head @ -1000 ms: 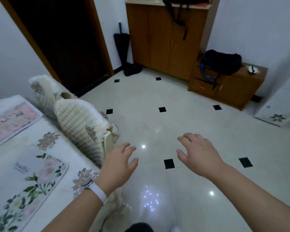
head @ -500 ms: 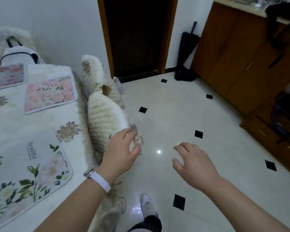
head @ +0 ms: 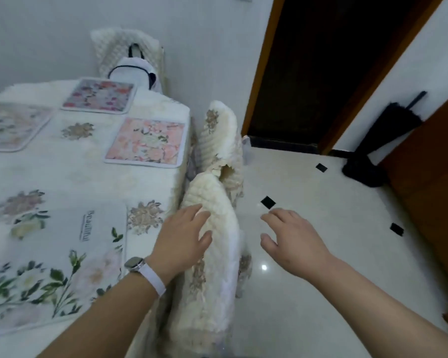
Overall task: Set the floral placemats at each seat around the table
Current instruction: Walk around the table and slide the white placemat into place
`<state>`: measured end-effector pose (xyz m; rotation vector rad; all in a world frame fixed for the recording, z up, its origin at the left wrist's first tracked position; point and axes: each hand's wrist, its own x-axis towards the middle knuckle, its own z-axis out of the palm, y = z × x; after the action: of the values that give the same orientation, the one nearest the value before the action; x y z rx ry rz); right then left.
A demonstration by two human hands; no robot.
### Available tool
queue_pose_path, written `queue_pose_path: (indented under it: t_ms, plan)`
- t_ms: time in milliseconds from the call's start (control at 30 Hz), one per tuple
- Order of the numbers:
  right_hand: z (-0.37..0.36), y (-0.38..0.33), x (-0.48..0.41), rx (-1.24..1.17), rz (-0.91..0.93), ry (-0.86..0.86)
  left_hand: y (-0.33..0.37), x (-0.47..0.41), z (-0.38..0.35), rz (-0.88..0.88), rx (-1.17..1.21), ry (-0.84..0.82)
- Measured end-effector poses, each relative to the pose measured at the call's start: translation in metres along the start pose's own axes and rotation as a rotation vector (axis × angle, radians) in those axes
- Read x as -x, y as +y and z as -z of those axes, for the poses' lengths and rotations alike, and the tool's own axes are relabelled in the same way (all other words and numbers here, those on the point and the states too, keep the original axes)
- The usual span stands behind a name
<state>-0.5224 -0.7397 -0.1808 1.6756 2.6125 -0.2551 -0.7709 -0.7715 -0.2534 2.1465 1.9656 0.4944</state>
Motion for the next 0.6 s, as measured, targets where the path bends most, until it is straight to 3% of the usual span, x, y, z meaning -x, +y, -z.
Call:
queue_pose_path:
  t_ms: [267,600]
  plan:
    - [-0.014,-0.051,-0.105,0.036,0.409,-0.061,-0.03,0.022,0.014,0.21,-0.161,0.091]
    - [-0.032,-0.074,-0.222,0.021,0.826,-0.234,-0.026,0.024,-0.006,0.709,-0.259,0.004]
